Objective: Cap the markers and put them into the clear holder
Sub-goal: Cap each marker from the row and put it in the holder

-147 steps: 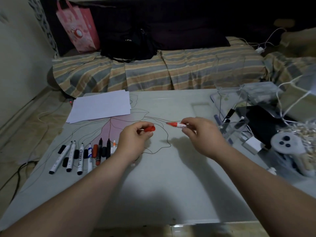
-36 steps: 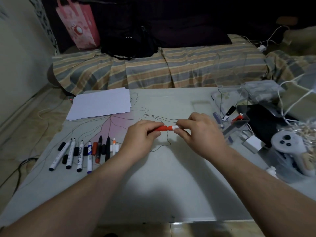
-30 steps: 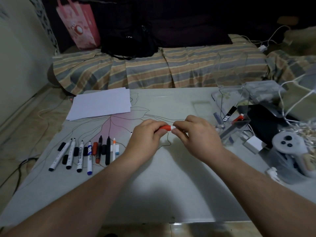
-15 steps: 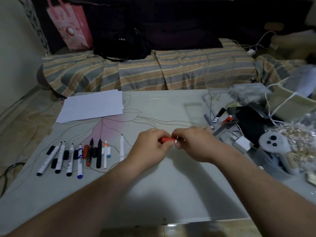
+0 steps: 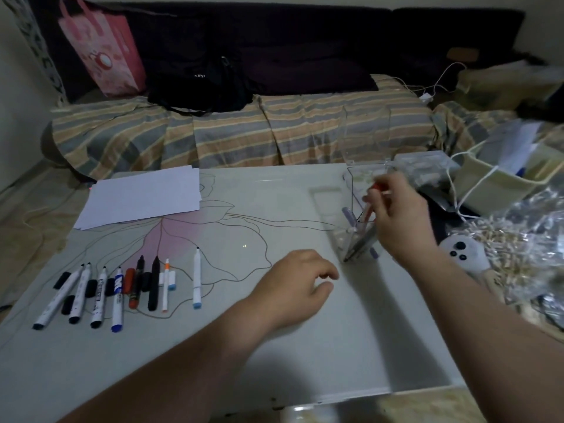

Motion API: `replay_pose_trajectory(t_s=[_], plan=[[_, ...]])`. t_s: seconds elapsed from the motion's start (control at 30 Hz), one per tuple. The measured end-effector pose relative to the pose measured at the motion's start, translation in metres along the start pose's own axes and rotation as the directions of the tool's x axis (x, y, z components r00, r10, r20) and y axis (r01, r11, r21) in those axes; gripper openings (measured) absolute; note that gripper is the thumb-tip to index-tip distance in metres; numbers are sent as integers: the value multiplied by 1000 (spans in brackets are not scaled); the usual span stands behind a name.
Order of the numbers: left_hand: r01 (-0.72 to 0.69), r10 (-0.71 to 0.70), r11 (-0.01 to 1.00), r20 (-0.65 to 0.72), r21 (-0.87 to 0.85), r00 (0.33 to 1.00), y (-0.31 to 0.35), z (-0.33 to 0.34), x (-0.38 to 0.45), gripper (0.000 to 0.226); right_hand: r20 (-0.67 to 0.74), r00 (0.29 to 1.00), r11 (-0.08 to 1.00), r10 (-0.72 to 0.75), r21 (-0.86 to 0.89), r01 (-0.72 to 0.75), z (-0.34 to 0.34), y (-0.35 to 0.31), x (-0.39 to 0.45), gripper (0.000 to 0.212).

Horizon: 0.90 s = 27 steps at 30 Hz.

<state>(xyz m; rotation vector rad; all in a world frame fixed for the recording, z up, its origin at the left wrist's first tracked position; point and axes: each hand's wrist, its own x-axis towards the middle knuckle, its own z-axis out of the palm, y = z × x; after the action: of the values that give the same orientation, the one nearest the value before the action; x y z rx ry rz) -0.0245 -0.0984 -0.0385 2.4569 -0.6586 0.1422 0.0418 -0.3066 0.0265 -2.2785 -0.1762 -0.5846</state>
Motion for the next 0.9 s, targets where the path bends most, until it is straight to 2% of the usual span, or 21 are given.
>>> replay_pose_trajectory(t_s=[0.03, 0.1, 0.2, 0.27, 0.33, 0.4, 0.47, 0.5, 0.57, 0.63, 0.7, 0.8, 0.9], plan=[[-5, 5, 1000, 25, 9, 1000, 0, 3, 0, 21, 86, 996, 993, -28, -110, 37, 4, 4, 0, 2], [-14, 12, 999, 63, 33, 998, -2, 6, 1, 22, 198, 979, 940, -44, -324, 108, 11, 12, -3, 12], [4, -9, 998, 90, 61, 996, -10, 6, -2, 21, 220, 974, 872, 54, -486, 62, 15, 17, -2, 20], [30, -38, 997, 113, 70, 993, -16, 3, -5, 20, 260, 961, 886, 98, -462, 35, 16, 22, 2, 18], [51, -60, 995, 116, 81, 991, -23, -3, -10, 20, 266, 964, 886, 13, -451, 112, 18, 24, 2, 17], [86, -97, 992, 118, 98, 988, -33, -10, -15, 21, 150, 983, 888, -101, -432, 157, 23, 14, -1, 35], [154, -170, 980, 125, 128, 977, -45, -19, -21, 24, 16, 973, 904, -229, -369, 219, 34, -11, -6, 32], [189, -206, 971, 113, 143, 972, -52, -26, -24, 24, 16, 960, 903, -280, -335, 270, 44, -27, -10, 29], [268, -283, 947, 61, 177, 957, -67, -41, -30, 23, 163, 932, 902, -323, -244, 355, 73, -51, -21, 29], [386, -391, 895, -20, 225, 920, -85, -61, -39, 20, 408, 867, 913, -286, -158, 375, 108, -70, -37, 31], [518, -505, 810, -123, 275, 854, -105, -83, -51, 22, 621, 747, 920, -236, -105, 378, 142, -84, -58, 34], [667, -631, 684, -218, 297, 744, -139, -109, -74, 24, 769, 603, 913, -210, -67, 403, 180, -102, -83, 41], [720, -703, 613, -190, 326, 685, -160, -123, -90, 44, 847, 513, 912, -137, -94, 399, 201, -114, -96, 47]])
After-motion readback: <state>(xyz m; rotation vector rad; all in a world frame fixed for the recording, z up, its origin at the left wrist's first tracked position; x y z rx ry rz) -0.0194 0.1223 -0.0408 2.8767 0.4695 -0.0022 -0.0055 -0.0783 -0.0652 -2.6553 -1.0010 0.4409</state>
